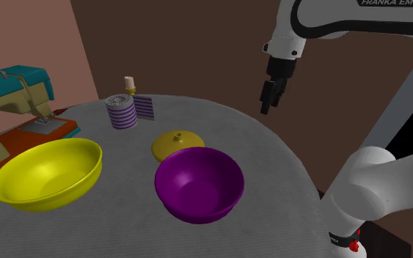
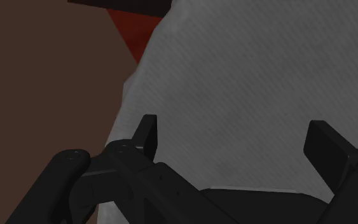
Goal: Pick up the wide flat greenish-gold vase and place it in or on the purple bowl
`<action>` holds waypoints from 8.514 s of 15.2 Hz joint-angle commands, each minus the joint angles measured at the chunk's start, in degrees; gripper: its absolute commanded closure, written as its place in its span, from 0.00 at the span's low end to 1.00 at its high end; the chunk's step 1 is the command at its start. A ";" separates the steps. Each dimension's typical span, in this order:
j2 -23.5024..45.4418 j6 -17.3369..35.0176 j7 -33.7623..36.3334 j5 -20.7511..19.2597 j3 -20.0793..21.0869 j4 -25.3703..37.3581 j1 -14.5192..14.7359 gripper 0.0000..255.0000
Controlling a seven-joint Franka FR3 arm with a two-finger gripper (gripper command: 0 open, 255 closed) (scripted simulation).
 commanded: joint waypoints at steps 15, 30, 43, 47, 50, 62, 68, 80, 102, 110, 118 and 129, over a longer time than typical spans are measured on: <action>20.58 4.43 21.37 7.20 16.10 16.27 3.26 0.00; 40.76 8.43 37.38 3.45 25.29 31.90 5.66 0.00; 40.64 10.41 37.30 3.57 25.40 29.81 5.76 1.00; 40.65 10.40 37.31 3.56 25.40 29.83 5.76 1.00; 40.64 10.42 37.30 3.57 25.40 29.80 5.76 1.00; 41.38 1.14 38.43 3.11 25.30 39.83 5.66 1.00; 42.60 -3.67 39.26 2.61 25.42 45.80 5.73 1.00; 46.74 -13.26 41.46 1.00 26.08 59.29 6.39 1.00; 26.57 -9.20 49.44 11.13 29.60 38.53 11.07 1.00; 24.20 -3.21 47.89 12.08 29.62 30.22 11.47 1.00; 23.48 -0.71 47.35 12.44 29.75 27.02 11.65 1.00; 24.73 -4.40 47.90 11.78 29.40 31.87 11.27 0.00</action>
